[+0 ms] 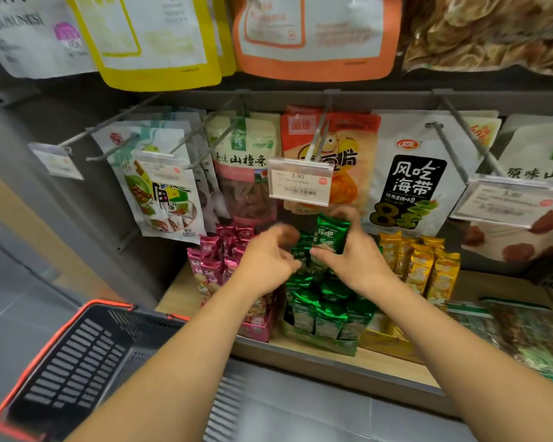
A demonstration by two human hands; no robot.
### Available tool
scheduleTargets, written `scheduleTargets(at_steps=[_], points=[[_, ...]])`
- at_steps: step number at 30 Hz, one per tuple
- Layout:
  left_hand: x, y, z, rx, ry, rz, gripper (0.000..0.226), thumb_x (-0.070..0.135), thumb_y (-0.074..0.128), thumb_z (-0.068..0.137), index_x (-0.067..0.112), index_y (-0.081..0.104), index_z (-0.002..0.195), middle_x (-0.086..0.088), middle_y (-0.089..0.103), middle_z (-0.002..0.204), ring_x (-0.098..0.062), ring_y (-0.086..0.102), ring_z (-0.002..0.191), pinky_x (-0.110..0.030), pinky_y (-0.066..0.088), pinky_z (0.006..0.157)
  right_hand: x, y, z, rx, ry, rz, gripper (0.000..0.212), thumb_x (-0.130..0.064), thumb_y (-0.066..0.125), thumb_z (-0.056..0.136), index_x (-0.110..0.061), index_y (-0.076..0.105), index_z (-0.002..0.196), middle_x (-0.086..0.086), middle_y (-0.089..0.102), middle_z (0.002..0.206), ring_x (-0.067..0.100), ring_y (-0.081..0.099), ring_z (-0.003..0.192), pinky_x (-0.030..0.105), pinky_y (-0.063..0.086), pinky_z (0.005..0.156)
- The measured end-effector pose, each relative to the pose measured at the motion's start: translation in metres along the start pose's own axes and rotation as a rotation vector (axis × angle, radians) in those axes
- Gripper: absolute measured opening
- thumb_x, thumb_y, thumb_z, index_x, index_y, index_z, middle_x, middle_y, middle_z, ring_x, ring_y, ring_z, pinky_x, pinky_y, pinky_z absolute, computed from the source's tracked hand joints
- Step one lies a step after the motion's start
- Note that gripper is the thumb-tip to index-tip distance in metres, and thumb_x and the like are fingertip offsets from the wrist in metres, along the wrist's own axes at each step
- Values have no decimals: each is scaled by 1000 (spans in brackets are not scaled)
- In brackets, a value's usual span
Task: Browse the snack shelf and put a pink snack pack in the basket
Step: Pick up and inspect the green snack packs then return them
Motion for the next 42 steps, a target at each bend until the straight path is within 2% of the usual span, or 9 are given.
scheduleTargets(at_steps=[5,10,14,18,21,27,34,38,42], points=[[-15,33,-1,-180,-23,500,35,26,62,93,26,63,127,-8,65,126,-28,57,119,-34,44,103,1,0,6,-76,-30,40,38,-44,60,91,-43,32,117,-5,63,106,18,63,90,35,52,77],[-20,22,8,-65,-70,684,32,15,52,97,18,62,128,-13,67,121,-33,59,114,-38,47,97,8,13,6,-157,-85,-230,38,-35,64,90,-28,51,125,5,67,113,26,61,104,39,52,83],[-10,21,0,-55,21,502,43,3,53,91,18,60,130,-9,59,134,-28,56,121,-35,42,105,24,32,-1,-240,-46,-499,41,-37,59,91,-25,58,130,5,62,121,26,48,118,37,47,92],[9,25,-7,-207,115,408,62,-6,53,68,29,66,116,0,57,124,-16,60,100,-27,51,84,29,45,-6,-313,-39,-706,35,-43,44,95,-23,66,113,3,49,113,27,36,117,44,36,93],[1,51,-20,-427,113,579,62,12,68,77,27,54,136,1,56,136,-18,53,123,-24,43,98,29,47,-6,-342,-16,-739,34,-43,41,96,-23,65,111,4,43,113,28,32,117,47,33,91],[16,30,-20,-264,142,709,37,14,59,95,19,59,132,-7,62,131,-21,58,121,-27,40,106,38,47,-12,-407,84,-747,34,-43,36,98,-28,58,121,6,41,117,29,30,121,51,30,99],[81,-32,-59,-121,268,779,47,2,54,89,25,61,130,3,69,120,-15,62,114,-34,48,98,2,9,-27,-150,49,-517,43,-43,36,100,-38,42,142,5,44,133,27,33,127,47,31,99],[107,-47,-86,-71,301,526,22,22,65,91,24,73,112,1,75,104,-11,69,92,-33,55,85,-32,7,-61,-438,203,174,41,-60,34,96,-42,58,123,-1,61,129,14,56,118,31,43,95],[108,-48,-95,-56,191,125,9,25,77,80,29,79,89,12,74,87,11,59,64,-16,48,67,-54,-7,-107,-571,299,387,96,-89,35,57,-39,44,138,-13,43,148,5,44,129,36,34,114]])
Point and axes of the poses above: each hand's wrist, its own z-axis towards the middle knuckle, its own y-axis out of the palm, x = y × z, the point moved 10 cm from there along z, towards the middle knuckle
